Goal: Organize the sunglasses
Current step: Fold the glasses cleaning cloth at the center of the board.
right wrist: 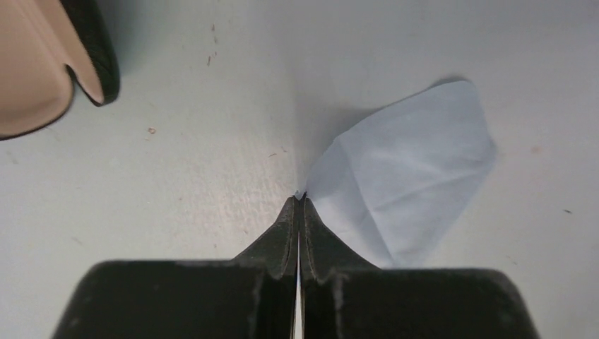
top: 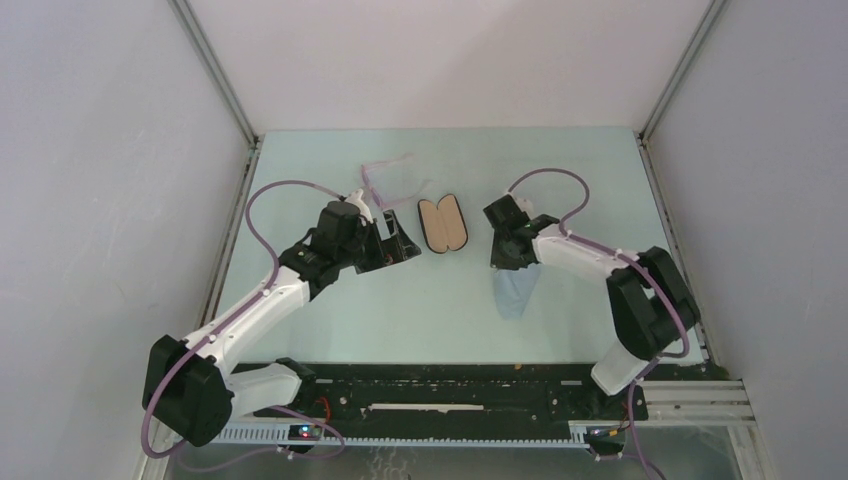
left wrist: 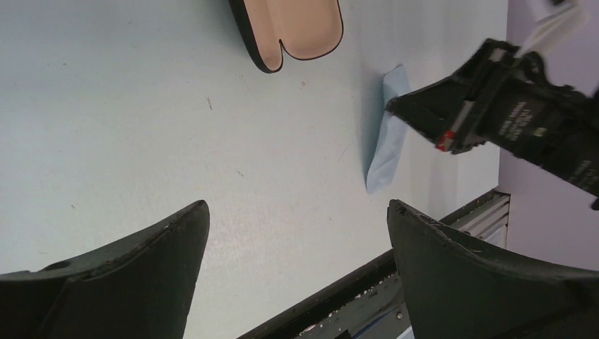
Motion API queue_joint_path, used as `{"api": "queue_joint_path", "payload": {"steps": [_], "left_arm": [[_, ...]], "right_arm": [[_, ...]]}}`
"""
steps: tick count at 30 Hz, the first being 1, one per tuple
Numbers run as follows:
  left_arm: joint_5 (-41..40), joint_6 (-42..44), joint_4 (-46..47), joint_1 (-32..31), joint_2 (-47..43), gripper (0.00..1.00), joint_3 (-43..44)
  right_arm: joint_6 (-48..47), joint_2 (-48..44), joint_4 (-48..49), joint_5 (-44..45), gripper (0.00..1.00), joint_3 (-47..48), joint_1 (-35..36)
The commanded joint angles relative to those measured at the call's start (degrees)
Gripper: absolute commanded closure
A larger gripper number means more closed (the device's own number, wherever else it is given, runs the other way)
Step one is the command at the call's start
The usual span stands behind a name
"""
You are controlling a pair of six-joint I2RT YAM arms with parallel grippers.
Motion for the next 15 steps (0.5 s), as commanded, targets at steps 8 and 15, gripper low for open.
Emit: {"api": "queue_joint_path", "payload": {"steps": [8,15], "left_arm": [[3.3,3.0,2.0,-2.8,5.4,0.00,5.1],[4.9,3.8,1.6,-12.3,16.1,0.00,14.6]], "right_arm": [[4.0,-23.4,-6.3,2.1,1.00,-14.1,-10.8],[10.3,-36.0,-12.0,1.6,1.00,-24.8,-16.3]]}}
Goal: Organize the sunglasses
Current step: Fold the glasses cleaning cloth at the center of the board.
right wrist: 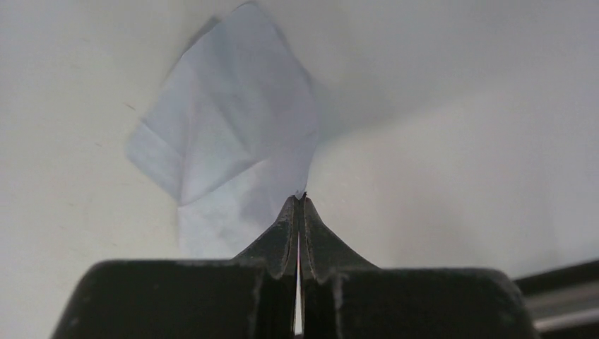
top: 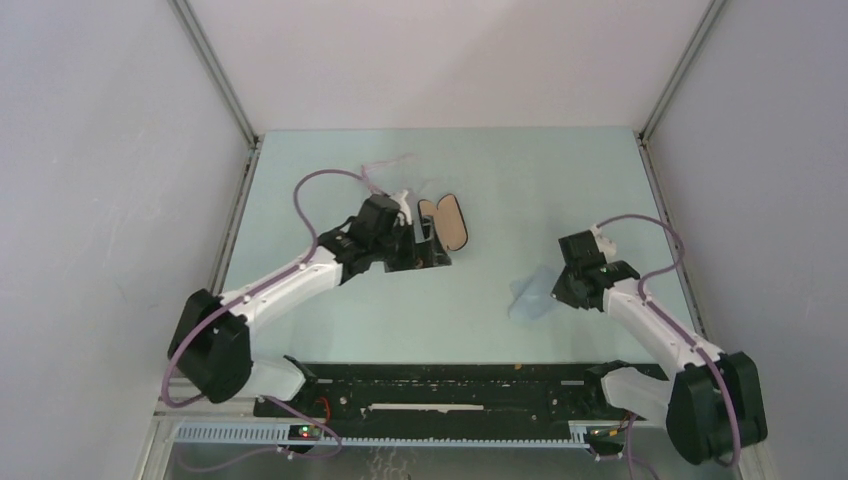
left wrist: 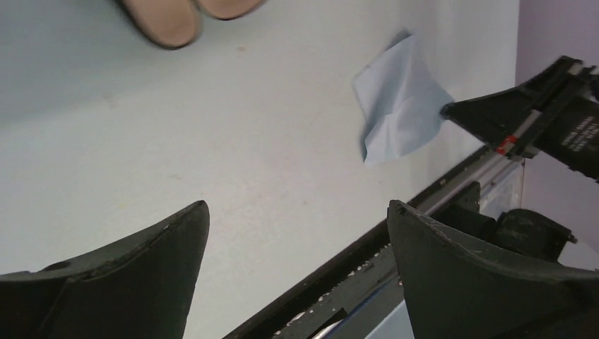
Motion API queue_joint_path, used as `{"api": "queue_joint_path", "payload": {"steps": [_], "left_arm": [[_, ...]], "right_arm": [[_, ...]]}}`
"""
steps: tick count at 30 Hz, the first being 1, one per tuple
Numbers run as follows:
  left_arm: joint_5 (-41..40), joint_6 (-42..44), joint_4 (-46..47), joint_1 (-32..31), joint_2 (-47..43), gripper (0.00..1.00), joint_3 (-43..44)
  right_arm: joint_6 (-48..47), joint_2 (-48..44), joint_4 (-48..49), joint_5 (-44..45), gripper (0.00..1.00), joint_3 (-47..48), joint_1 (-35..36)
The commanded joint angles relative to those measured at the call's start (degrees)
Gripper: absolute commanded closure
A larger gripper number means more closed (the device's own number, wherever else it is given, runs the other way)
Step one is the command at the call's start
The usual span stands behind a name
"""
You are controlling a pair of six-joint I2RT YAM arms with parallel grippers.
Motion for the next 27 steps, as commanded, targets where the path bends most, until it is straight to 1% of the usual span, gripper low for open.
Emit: {"api": "queue_joint_path", "payload": {"steps": [1,6,12,15,17,19,21,24,27], "left_arm": [[3.0,1.9,1.0,-6.2,5.9,0.00,9.6],[4.6,2.7,-1.4,-11.5,12.5,0.00,15.1],[6.3,4.0,-4.8,-14.7,17.0,0.03,18.6],[7.0,3.7,-5.7,-16.2,20.2,0.06,20.3],[4.5,3.2,-6.2,-17.4,22.3,0.09,21.9],[1.2,2.9,-5.2,-18.1,24.0,0.09,23.0],[-0.4,3.1,-5.3,-18.2,26.4,0.11,25.5],[-2.8,4.2,-7.8,-18.5,33.1,0.13,32.8],[-4.1,5.1,-12.5,-18.8,39.0,0.17,40.6]], "right_arm": [[5.1,-4.6,-4.7,0.8,1.00,-2.4,-0.8],[5.1,-5.5,-5.4,0.9,1.00,-3.0,-2.2],[5.2,-9.3,-7.0,2.3,1.00,-3.2,-2.8],[4.9,-10.4,-7.1,1.6,1.00,-3.6,-3.3],[5.2,-10.2,-6.9,0.4,1.00,-3.9,-3.5],[5.8,-10.1,-6.4,-0.6,1.00,-4.6,-3.5],[6.2,-10.3,-5.9,-1.2,1.00,-5.3,-3.5],[6.3,-11.0,-5.8,-1.5,1.00,-5.7,-3.5],[6.2,-11.9,-6.0,-1.4,1.00,-5.8,-3.5]]}}
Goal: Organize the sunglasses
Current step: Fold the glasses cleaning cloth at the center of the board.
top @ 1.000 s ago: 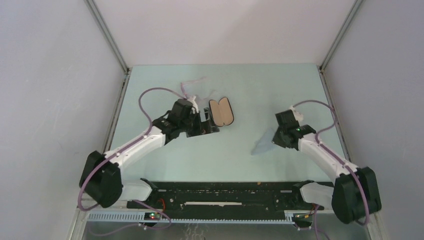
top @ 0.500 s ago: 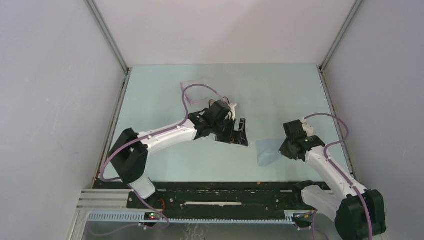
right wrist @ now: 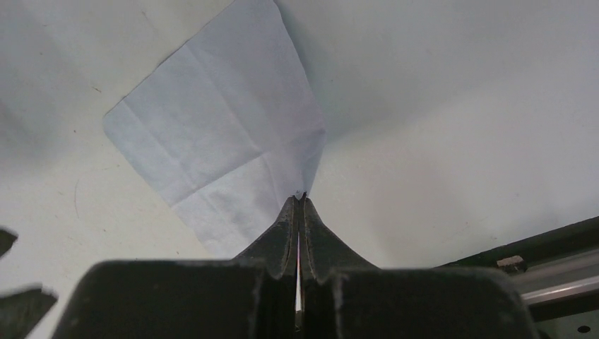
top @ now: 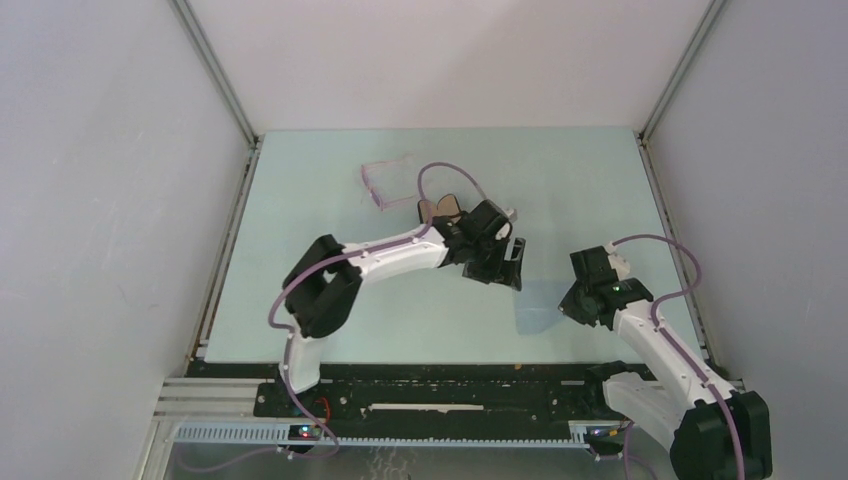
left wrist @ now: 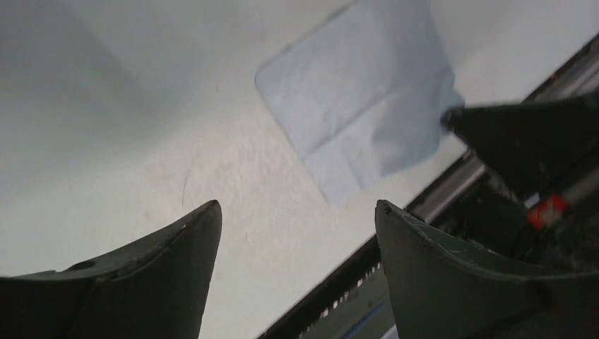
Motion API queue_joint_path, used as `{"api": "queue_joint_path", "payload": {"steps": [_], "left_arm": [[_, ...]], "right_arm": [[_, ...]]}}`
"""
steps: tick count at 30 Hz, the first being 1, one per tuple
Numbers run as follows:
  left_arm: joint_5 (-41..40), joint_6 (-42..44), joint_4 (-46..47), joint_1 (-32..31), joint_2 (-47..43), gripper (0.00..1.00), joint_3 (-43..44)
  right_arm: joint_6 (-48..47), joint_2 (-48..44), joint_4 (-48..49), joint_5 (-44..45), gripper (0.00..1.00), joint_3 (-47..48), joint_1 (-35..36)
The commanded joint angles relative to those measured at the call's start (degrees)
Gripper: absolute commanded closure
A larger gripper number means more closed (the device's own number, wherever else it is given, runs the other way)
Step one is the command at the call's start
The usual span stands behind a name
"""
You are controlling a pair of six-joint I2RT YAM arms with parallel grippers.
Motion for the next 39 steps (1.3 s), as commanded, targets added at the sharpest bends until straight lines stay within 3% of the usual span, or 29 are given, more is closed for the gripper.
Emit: {"api": "queue_joint_path", "payload": {"steps": [1,11,26,31,34,39], "left_arm": [[-4.8,2.6,-4.6,-0.6,6.7,0.18,11.7],[-7.8,5.1,-9.9,-2.8,17.7,0.29,23.3],[-0.9,3.0,-7.5,-4.0,23.2,0.44,25.7],[-0.7,2.5,-7.0,-4.0,23.8,0.67,25.9],[-1.8,2.7,-7.0,-3.7,23.5,0.96,25.9],[-3.7,2.9,-5.8,-0.4,19.8,1.00,22.6]], "right_arm": [[1.2,-2.0,0.0,0.0,1.00,-0.1,-0.3],[0.8,-3.5,-0.1,-0.7,1.00,-0.1,-0.3],[0.6,-3.5,0.3,-0.8,1.00,-0.1,-0.6],[0.6,-3.5,0.3,-0.9,1.00,-0.1,-0.6],[1.0,-3.3,1.0,-2.4,1.00,-0.5,-0.4],[2.9,-2.2,2.7,-2.9,1.00,-1.1,2.9]]}}
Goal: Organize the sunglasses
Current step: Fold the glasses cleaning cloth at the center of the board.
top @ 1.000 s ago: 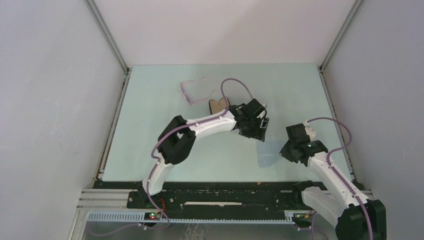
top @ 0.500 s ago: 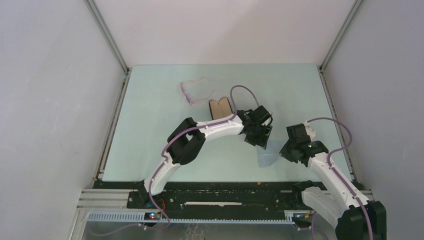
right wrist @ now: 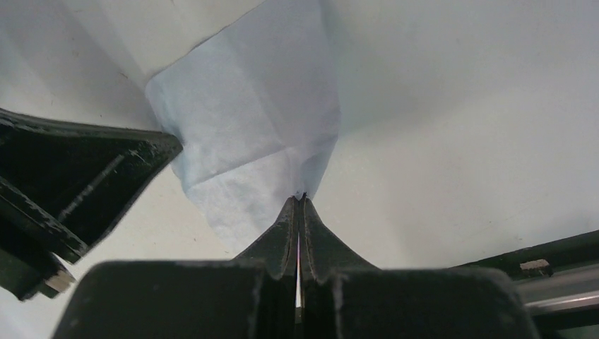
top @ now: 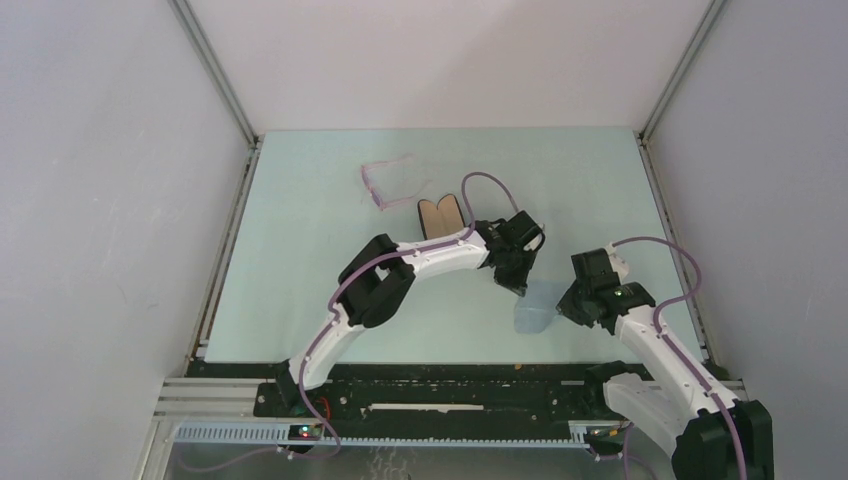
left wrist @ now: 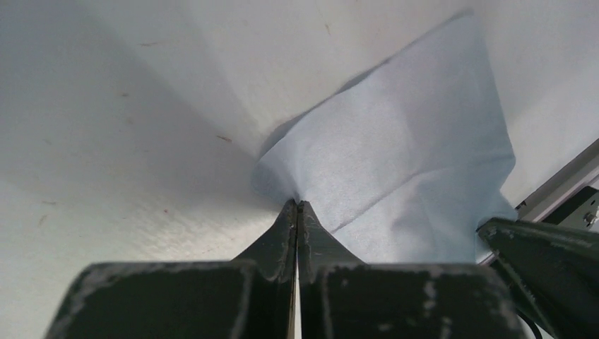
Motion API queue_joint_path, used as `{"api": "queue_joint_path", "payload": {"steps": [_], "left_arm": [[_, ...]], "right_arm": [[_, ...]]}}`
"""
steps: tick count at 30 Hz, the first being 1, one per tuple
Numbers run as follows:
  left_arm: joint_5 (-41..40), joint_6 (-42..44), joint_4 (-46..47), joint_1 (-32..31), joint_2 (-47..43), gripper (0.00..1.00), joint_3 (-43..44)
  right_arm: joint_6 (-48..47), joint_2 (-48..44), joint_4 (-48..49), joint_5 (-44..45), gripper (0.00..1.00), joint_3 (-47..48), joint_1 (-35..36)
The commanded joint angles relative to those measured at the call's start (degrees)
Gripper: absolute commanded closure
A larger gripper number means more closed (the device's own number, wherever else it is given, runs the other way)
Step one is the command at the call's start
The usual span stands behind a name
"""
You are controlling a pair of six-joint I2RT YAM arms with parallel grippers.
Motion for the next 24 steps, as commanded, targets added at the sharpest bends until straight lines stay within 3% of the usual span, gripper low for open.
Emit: {"api": "queue_joint_path", "payload": {"steps": [1,8,14,15,18,20,24], "left_arm": [[-2.2,0.5,1.7,3.5,-4.2,1.00,-2.1],[-3.4,2.7,2.9,8.3,-8.6,1.00,-4.1],[-5.3,5.0,-1.3,10.9,-6.0,1.00,-0.7],[-5.6,5.7,-2.6,10.9,-5.3,0.96,0.4],[-6.5,6.5,-4.9,10.8,-5.0,0.74,1.7],[-7.3,6.6,-5.0,10.7,-7.1,0.67,0.8],[-10.0,7.4,-5.3,10.4,-11.8,0.57,0.0]], "right_arm": [[3.2,1.2,2.5,-0.2,1.00,-0.4,3.9],[8.0,7.7,8.3,-0.1,1.00,-0.3,11.1],[8.7,12.7,11.1,-1.4,1.00,-0.3,12.7],[8.6,13.1,10.9,-1.4,0.99,-0.3,13.2],[8.7,13.7,9.5,-1.0,0.80,-0.3,13.6],[9.1,12.5,8.1,-0.3,0.70,-0.3,13.6],[10.1,7.6,5.7,2.1,0.65,-0.3,13.5]]}}
